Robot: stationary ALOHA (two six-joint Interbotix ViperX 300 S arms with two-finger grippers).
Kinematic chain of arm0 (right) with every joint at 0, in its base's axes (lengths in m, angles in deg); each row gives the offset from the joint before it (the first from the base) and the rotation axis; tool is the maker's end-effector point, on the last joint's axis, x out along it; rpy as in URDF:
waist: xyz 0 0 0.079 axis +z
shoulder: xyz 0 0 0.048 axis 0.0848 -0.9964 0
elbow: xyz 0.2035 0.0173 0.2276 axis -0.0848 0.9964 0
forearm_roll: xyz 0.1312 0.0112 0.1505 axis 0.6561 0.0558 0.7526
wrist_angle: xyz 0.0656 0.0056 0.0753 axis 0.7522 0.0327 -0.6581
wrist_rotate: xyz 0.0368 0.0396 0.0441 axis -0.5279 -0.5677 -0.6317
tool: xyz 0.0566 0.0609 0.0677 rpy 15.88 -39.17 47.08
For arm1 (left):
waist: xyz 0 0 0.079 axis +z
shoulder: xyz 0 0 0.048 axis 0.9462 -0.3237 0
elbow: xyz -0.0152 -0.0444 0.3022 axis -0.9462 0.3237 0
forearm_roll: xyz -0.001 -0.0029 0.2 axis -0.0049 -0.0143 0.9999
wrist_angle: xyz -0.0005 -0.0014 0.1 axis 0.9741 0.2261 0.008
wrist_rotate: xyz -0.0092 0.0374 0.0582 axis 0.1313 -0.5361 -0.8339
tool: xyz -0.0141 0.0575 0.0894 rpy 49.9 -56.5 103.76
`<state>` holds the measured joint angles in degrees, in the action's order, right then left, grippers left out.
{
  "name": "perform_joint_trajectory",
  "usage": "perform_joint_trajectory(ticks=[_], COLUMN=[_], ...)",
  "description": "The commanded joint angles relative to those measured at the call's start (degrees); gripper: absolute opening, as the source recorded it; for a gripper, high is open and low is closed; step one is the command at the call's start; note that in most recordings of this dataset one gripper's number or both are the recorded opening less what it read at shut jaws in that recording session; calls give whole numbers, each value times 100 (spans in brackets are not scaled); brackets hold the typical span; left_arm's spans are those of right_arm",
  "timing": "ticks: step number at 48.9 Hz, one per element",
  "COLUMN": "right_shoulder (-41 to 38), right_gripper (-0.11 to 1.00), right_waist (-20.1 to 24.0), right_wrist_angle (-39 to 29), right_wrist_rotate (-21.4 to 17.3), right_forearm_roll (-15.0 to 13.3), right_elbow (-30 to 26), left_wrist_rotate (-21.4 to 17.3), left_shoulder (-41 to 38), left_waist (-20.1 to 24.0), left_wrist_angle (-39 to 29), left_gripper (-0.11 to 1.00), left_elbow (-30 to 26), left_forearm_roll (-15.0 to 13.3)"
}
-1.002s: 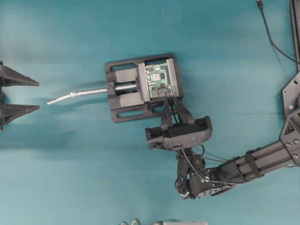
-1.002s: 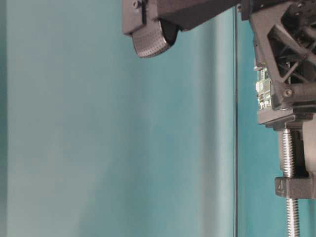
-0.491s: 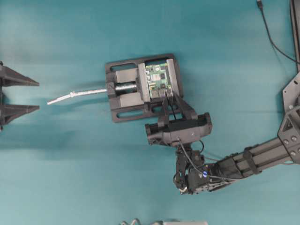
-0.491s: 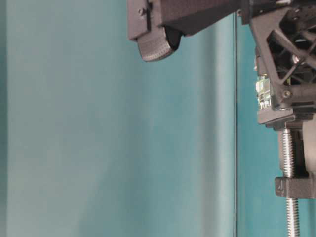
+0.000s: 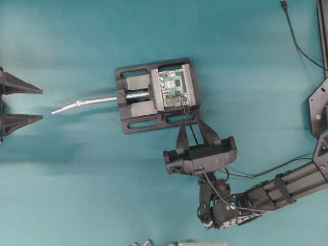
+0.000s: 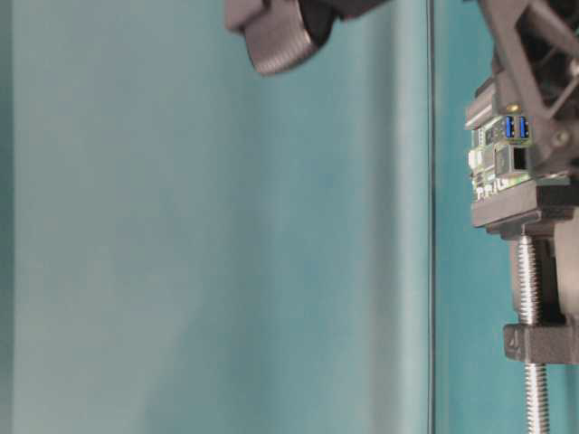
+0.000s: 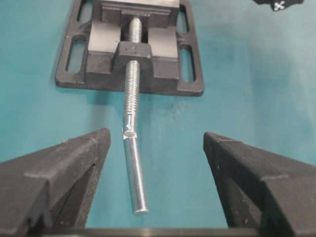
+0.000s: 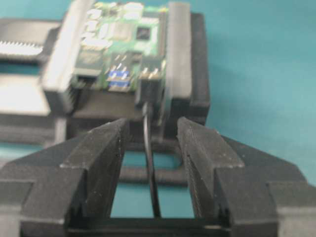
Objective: Insert the USB into the fixed PCB.
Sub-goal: 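Open the right gripper and pull it back from the board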
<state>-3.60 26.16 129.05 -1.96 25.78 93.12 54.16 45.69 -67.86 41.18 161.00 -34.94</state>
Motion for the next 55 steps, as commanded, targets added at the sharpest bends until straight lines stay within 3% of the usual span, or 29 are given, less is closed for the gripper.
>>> perform_joint_trajectory(ticks=[1, 15, 23, 37, 44, 55], right_shoulder=[299, 650, 1125, 2347, 2971, 3902], right_gripper=[49, 50, 50, 50, 50, 50], right_waist=[-18, 44, 237, 633, 580, -264], right_wrist_angle=[44, -237, -475, -1318, -1749, -2786], right_wrist_rotate=[9, 26, 26, 0, -79, -483], right_forearm_roll=[0, -35, -220, -721, -1336, -3015], right_elbow=[-53, 308, 729, 2065, 2936, 4280], left_wrist_rotate=[-44, -44, -44, -44, -44, -44], left_shoulder=[-35, -35, -35, -35, -35, -35], left_waist=[9, 9, 9, 9, 18, 9], left_wrist_angle=[44, 44, 44, 44, 44, 44], left_gripper=[92, 92, 92, 92, 92, 92], left_elbow=[-62, -62, -62, -70, -62, -70], left_forearm_roll=[18, 18, 18, 18, 18, 18])
